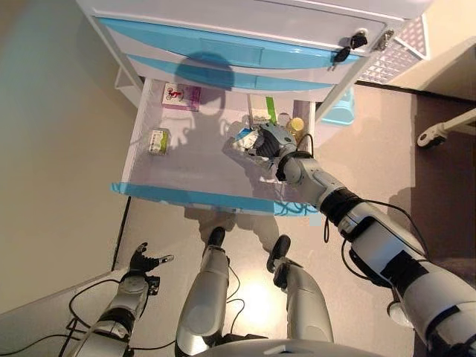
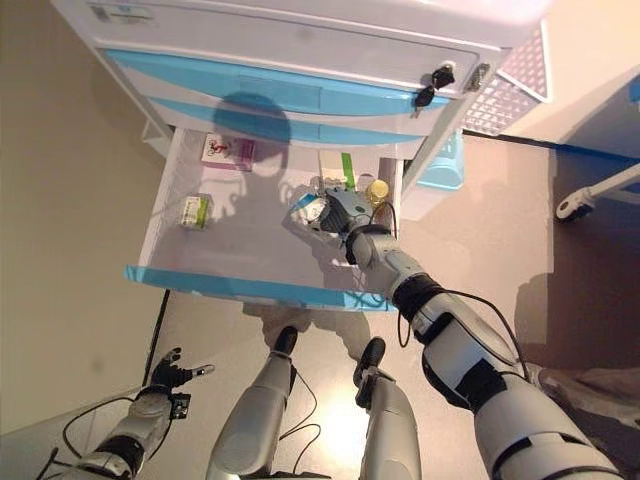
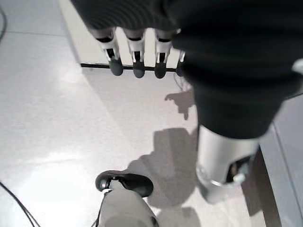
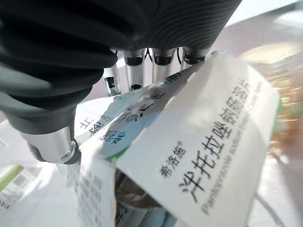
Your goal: Open the drawer and pick up the medicine
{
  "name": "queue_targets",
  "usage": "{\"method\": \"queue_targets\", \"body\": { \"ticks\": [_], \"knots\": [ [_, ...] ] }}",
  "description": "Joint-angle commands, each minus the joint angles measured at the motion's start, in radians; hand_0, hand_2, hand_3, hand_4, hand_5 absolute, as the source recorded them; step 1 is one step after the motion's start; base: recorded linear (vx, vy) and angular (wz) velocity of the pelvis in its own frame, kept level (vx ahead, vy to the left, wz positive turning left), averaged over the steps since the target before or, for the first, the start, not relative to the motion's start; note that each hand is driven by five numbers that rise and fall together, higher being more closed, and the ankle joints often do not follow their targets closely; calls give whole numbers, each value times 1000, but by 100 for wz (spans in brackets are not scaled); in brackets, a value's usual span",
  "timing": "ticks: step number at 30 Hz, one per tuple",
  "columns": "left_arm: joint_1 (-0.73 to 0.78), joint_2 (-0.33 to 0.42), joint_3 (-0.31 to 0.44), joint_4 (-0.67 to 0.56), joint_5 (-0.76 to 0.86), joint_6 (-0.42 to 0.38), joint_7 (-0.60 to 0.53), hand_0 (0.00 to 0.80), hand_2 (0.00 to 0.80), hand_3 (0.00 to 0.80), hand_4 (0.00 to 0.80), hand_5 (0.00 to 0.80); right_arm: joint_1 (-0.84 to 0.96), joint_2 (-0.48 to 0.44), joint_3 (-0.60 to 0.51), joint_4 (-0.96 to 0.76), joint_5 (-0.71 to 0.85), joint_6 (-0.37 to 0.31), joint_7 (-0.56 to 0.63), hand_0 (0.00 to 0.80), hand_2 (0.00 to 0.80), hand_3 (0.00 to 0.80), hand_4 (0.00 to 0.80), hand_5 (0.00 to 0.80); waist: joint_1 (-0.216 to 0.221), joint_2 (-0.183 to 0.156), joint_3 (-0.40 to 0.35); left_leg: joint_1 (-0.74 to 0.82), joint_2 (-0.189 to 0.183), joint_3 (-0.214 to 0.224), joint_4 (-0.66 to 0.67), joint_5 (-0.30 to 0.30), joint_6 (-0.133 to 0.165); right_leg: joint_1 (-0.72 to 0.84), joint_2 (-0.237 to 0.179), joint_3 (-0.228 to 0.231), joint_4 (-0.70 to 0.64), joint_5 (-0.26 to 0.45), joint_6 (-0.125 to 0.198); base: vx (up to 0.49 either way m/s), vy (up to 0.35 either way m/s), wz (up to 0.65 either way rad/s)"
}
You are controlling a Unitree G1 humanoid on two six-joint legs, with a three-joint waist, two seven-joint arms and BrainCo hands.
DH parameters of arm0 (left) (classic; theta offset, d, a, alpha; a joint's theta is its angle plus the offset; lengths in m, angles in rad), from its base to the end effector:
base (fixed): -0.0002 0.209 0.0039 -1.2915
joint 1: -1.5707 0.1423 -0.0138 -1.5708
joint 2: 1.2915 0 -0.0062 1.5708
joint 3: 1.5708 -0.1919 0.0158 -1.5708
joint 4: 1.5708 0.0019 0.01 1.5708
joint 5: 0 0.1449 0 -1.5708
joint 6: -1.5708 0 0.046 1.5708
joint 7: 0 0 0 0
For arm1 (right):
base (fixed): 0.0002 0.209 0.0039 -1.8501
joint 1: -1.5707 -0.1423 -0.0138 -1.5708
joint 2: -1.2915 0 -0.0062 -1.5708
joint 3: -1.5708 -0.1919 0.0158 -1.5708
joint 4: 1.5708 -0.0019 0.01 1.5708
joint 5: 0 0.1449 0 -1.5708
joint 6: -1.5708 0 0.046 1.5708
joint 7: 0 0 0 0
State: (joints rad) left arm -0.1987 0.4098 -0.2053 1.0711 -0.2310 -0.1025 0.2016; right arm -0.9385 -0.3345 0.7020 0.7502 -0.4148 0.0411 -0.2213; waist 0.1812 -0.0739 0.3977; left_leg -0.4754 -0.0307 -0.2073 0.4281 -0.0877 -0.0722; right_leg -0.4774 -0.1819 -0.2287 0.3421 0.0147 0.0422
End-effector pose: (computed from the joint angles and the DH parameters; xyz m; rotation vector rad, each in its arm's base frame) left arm 0.1766 0.2664 -0.0754 0.3614 0.7453 0.3092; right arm 0.3527 -0.1022 0.1198 -1.2164 -0.3002 0.2208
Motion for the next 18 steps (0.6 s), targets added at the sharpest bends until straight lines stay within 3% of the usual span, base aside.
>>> {"method": "queue_targets", "body": {
  "ticks": [1,6,18],
  "knots": [
    [55,-5,40,14,-1,-12,-9,0,0,0,0,0,20,-58,-70,-111,37,-57,-8,800,800,800,800,800,-15,16,-52,-22,-85,4,-25,44,76,53,-2,16,98,-85,53,24,19,-7],
    [78,-24,74,46,33,-1,-21,0,0,0,0,0,149,-101,-148,-252,65,-81,-1,800,800,800,800,800,-42,22,-83,41,-75,23,-47,34,75,104,1,34,74,-84,60,53,26,-18],
    [174,-52,128,90,140,22,-33,0,0,0,0,0,440,-207,-366,-446,113,-98,14,800,800,800,800,800,-92,37,-218,238,-24,76,-323,122,63,280,42,47,-196,-2,90,99,8,-20]
  ]
}}
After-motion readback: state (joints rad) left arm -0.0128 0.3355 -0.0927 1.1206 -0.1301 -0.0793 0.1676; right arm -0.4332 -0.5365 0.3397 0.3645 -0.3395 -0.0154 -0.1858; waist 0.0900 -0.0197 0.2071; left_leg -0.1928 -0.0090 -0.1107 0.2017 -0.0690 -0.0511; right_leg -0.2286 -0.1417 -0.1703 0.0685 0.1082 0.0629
